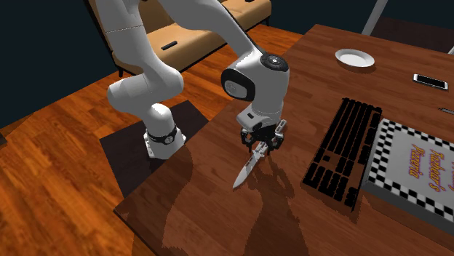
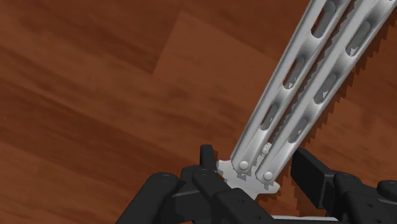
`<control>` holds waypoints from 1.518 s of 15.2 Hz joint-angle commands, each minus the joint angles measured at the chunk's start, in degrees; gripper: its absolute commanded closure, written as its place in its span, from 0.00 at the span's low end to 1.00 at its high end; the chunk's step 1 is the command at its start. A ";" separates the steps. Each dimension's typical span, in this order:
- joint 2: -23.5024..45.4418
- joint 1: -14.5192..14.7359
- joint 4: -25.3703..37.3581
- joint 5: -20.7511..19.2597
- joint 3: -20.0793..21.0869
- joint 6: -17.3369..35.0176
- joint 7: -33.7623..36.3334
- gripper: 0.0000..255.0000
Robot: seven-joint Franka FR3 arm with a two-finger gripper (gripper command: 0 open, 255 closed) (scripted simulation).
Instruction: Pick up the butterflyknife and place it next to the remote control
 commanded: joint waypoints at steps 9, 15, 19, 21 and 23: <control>-2.06 0.61 1.01 0.71 -1.06 -2.92 -0.72 1.00; -5.62 1.45 3.35 1.38 -3.05 -8.66 -1.70 1.00; -7.56 1.79 5.15 1.48 -4.27 -12.33 -2.11 1.00; -8.40 1.91 6.12 1.45 -4.84 -14.12 -2.27 1.00; -9.16 1.99 7.13 1.39 -5.39 -15.88 -2.40 1.00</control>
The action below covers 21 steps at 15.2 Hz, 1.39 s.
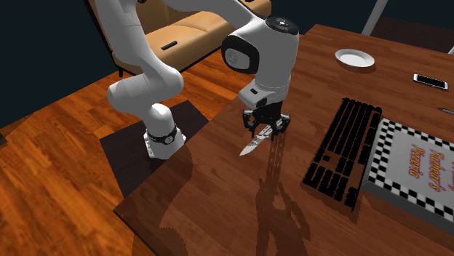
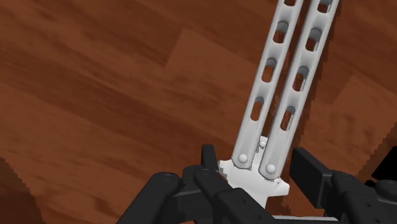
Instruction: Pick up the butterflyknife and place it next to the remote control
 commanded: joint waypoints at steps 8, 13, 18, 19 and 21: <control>13.54 -7.73 11.19 -8.95 -0.32 1.09 -1.16 1.00; 24.34 -11.15 20.79 -16.42 -0.44 0.56 -0.07 1.00; 35.41 -11.88 32.24 -23.73 -1.67 -1.98 1.16 1.00; 37.62 -11.72 34.78 -25.04 -2.05 -2.72 1.29 1.00; 41.37 -11.23 38.52 -27.19 -2.82 -3.35 1.54 1.00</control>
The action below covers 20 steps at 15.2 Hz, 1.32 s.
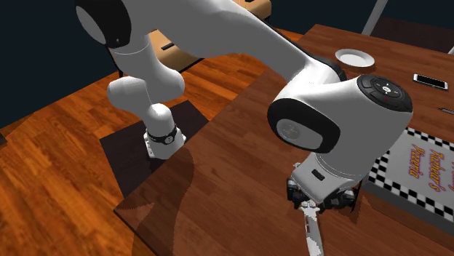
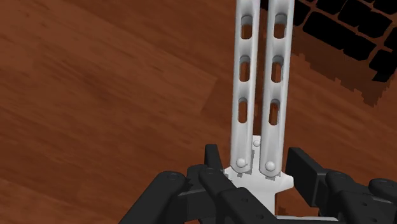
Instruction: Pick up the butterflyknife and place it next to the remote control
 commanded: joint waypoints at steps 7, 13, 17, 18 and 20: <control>3.90 0.70 -1.37 -2.77 -0.94 4.59 1.39 1.00; 6.22 1.25 -3.29 -4.61 -1.69 8.41 2.64 1.00; 6.71 1.39 -3.61 -5.00 -1.86 9.14 2.90 1.00; 6.71 1.39 -3.61 -5.00 -1.86 9.14 2.90 1.00; 6.71 1.39 -3.61 -5.00 -1.86 9.14 2.90 1.00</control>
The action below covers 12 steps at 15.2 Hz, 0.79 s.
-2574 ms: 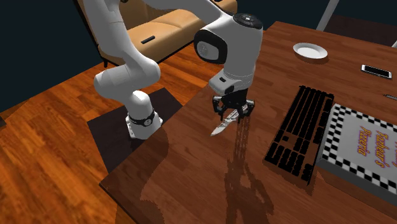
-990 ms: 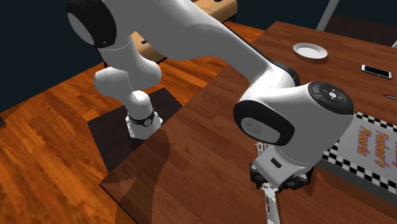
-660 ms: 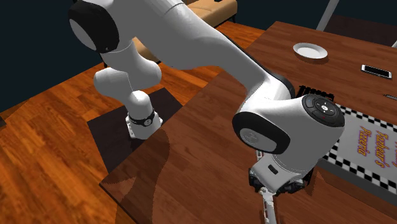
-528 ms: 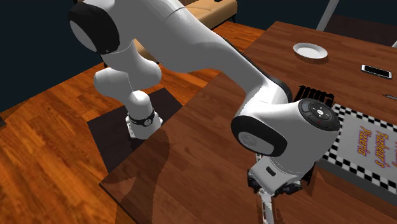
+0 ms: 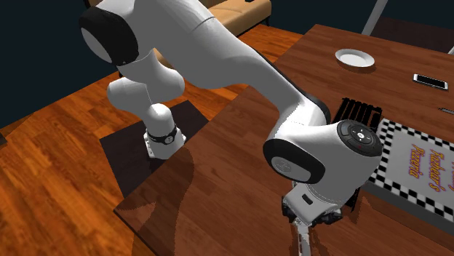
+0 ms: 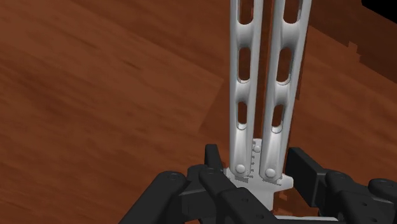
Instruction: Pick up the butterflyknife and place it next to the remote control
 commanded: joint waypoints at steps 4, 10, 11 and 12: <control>0.00 0.01 0.00 0.00 0.00 0.02 0.01 0.00; -2.14 -0.55 1.30 1.65 0.74 -3.06 -1.06 0.00; -3.13 -0.78 2.07 2.41 1.05 -4.65 -1.55 0.00; -3.87 -0.93 2.74 2.98 1.25 -5.91 -1.92 0.00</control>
